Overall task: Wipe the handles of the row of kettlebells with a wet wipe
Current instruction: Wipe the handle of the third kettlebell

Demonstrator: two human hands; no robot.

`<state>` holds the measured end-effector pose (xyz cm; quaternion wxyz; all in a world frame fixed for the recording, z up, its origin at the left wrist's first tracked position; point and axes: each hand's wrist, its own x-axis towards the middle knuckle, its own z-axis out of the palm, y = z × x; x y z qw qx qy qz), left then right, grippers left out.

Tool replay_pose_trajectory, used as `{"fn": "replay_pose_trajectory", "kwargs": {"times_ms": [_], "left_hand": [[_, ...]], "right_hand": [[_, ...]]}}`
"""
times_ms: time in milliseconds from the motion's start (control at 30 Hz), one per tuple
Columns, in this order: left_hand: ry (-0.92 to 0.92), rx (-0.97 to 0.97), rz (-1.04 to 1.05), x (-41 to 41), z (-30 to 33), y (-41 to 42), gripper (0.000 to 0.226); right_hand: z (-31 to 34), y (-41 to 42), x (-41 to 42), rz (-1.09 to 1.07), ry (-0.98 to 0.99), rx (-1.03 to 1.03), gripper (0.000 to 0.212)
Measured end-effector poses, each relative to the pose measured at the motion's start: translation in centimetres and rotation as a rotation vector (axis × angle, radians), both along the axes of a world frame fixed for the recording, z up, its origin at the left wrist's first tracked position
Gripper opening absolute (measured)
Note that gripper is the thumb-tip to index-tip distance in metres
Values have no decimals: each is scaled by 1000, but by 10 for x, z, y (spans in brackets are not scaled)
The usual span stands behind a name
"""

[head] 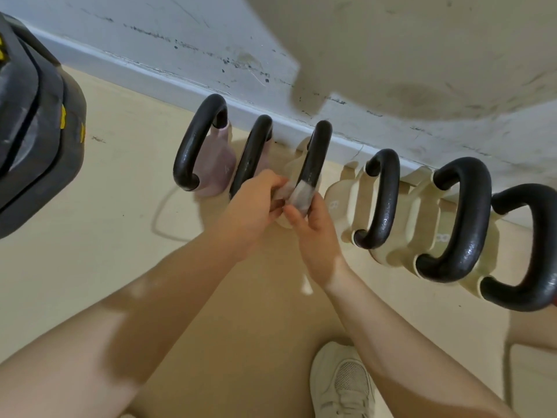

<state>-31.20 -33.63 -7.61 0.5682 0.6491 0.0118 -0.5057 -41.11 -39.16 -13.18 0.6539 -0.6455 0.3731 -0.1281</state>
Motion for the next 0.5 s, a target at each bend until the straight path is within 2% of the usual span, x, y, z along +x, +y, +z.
{"fn": "replay_pose_trajectory", "kwargs": {"times_ms": [100, 200, 267, 333, 400, 467, 500], "left_hand": [[-70, 80, 3, -13, -4, 5, 35], [-118, 86, 84, -15, -7, 10, 25], [-147, 37, 111, -14, -5, 14, 34], [-150, 26, 106, -11, -4, 20, 48], [-179, 35, 104, -8, -4, 23, 56], [-187, 37, 107, -7, -4, 25, 59], [-185, 36, 113, -6, -4, 26, 59]], "right_hand": [[-12, 5, -1, 18, 106, -117, 14], [-15, 11, 8, -87, 152, -225, 24], [-16, 17, 8, -100, 208, -264, 16], [-13, 24, 5, -106, 227, -275, 35], [-5, 28, 6, -93, 157, -356, 50], [-4, 23, 9, -31, 91, -578, 54], [-7, 15, 9, 48, 119, -771, 51]]}}
